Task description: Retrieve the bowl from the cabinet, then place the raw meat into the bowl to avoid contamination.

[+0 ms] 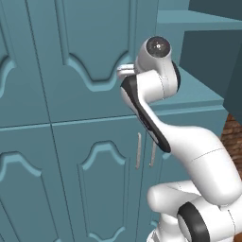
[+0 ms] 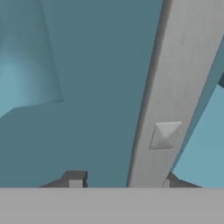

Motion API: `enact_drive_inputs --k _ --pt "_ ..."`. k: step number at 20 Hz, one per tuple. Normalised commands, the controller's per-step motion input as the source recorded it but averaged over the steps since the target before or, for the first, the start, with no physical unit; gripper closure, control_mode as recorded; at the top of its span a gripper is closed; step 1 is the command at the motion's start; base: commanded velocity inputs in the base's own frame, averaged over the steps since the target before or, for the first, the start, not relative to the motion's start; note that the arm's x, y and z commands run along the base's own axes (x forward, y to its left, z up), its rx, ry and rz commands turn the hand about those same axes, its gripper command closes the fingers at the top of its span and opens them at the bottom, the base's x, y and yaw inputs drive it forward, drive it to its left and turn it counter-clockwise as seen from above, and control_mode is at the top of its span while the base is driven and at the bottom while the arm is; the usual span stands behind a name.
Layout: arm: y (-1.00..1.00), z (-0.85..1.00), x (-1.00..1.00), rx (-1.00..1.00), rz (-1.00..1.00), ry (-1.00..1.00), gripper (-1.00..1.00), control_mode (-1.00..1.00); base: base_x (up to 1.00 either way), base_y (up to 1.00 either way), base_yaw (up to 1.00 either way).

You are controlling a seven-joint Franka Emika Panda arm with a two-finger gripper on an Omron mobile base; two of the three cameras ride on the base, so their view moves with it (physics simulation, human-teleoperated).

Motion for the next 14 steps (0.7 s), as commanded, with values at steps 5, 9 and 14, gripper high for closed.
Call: enact_drive_inputs --k 5,9,14 --pt "0.18 -0.02 0.02 0.00 -0.03 0.00 1.00 -1.00 0.00 0.00 0.00" --pt "0.32 0.00 -0.12 0.00 -0.12 0.00 1.00 -1.00 0.00 0.00 0.00" --pt "0.38 0.00 -0.42 -0.01 -0.14 0.01 1.00 -1.00 0.00 0.00 0.00"
